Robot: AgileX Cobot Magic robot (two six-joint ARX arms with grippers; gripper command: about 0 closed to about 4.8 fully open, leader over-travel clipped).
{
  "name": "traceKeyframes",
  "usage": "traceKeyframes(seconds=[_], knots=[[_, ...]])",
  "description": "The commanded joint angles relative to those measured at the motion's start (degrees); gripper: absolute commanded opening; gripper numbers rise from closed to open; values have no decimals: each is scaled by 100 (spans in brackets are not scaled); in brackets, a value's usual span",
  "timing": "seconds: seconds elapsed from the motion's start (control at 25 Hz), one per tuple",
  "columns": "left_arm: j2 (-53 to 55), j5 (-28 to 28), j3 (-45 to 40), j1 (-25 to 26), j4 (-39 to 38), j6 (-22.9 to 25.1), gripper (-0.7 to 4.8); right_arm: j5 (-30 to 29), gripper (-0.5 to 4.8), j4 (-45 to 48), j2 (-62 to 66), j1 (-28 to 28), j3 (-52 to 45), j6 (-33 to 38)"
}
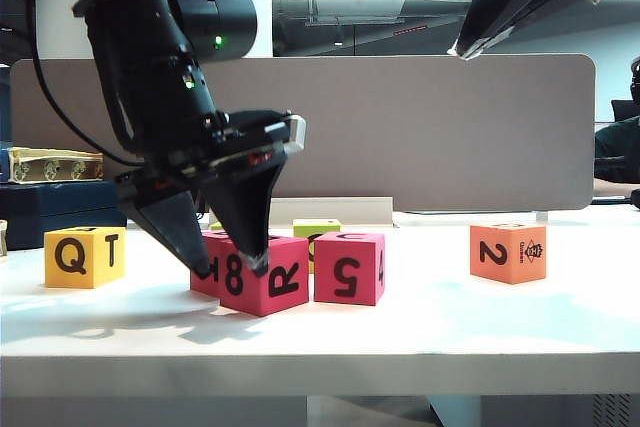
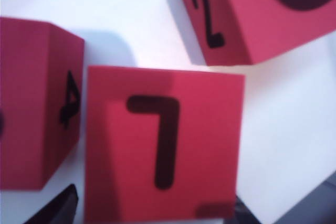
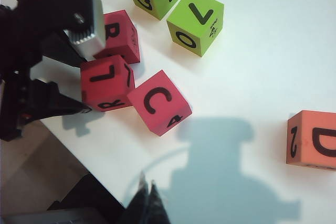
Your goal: Select the appropriate blocks from the scattered letter blocks on the table and arrange them in a row to spell out "ABCD".
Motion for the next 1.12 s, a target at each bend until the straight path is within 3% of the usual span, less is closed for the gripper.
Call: traceKeyframes(seconds=[0.04,0.64,1.12], knots=[[70,-24,4,-13,162,107,346,7,-2,72,-17,9,31,-31],[101,37,4,-24,474,273,347,11,-2,79,-17,9,31,-33],[101,-9,7,-337,509,212,340,240,-2,77,-17,9,28,-33]])
